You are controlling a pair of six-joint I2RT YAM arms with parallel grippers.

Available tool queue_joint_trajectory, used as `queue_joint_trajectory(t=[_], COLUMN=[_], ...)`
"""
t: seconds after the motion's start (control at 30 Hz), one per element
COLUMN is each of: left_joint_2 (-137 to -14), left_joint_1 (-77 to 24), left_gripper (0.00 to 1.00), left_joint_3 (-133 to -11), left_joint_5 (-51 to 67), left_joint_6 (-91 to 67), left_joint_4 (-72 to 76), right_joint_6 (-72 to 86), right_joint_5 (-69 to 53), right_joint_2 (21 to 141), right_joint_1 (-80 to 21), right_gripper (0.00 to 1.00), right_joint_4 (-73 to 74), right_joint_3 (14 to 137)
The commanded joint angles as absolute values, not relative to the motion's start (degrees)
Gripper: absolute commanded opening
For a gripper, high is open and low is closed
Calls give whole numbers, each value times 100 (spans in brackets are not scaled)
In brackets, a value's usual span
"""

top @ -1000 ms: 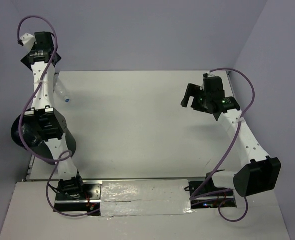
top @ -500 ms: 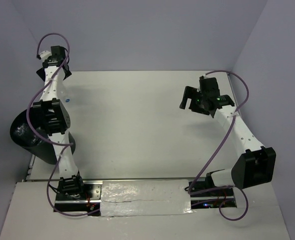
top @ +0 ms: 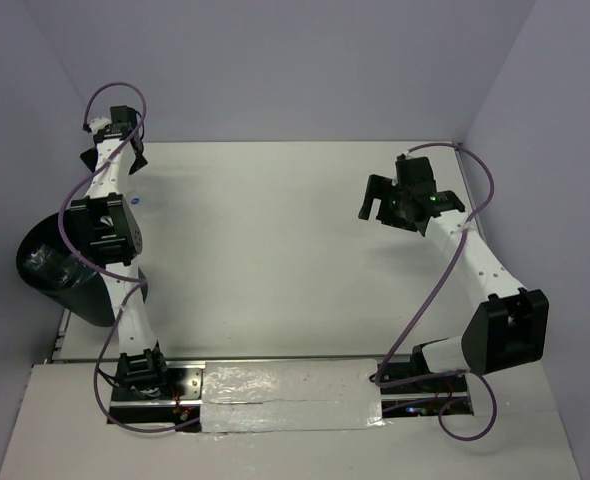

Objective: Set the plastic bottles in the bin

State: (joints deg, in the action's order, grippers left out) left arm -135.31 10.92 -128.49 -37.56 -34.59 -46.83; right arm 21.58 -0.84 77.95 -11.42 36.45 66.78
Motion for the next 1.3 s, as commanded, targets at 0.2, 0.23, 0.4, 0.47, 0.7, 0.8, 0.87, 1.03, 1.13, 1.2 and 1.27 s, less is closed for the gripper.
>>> queue_joint_trajectory(t=[0.2, 0.23, 0.4, 0.47, 0.7, 0.8, 0.87, 1.03, 1.13, 1.2, 1.27], left_joint_2=[-13641, -13623, -13193, -13061, -12314, -12060, -11762, -11408, -11469, -11697, -12084], left_joint_1=[1142, 1143, 1055, 976, 581, 248, -138, -895, -1317, -1520, -1634], left_gripper=[99, 99, 99, 99, 99, 99, 99, 99, 99, 99, 99], left_joint_3=[-12867, -12885, -12885, -13007, -13306, -13386, -13141, -12315, -12103, -12207, -12330], left_joint_5=[-3648, -3621, -3454, -3498, -3866, -4217, -4753, -5826, -6248, -6302, -6310], left_joint_6=[-3427, -3445, -3314, -3226, -2242, -1551, -971, 138, 606, 589, 510], left_joint_4=[-4473, -4500, -4386, -4360, -3999, -3781, -3361, -2560, -2286, -2399, -2689], right_joint_6=[2171, 2162, 2171, 2171, 2162, 2162, 2162, 2153, 2145, 2153, 2145], right_joint_5=[-62, -70, -53, -62, -114, -141, -149, -237, -264, -281, -290], right_joint_2=[7892, 7884, 7858, 7823, 7630, 7507, 7436, 7190, 7067, 7023, 6961], right_joint_1=[-1195, -1195, -1195, -1187, -1204, -1204, -1204, -1204, -1204, -1204, -1204], right_gripper=[100, 100, 100, 100, 100, 100, 100, 100, 100, 100, 100], right_joint_4=[3472, 3472, 3507, 3498, 3533, 3542, 3542, 3595, 3612, 3639, 3665], right_joint_3=[6741, 6750, 6759, 6750, 6785, 6846, 6882, 6917, 6829, 6777, 6715])
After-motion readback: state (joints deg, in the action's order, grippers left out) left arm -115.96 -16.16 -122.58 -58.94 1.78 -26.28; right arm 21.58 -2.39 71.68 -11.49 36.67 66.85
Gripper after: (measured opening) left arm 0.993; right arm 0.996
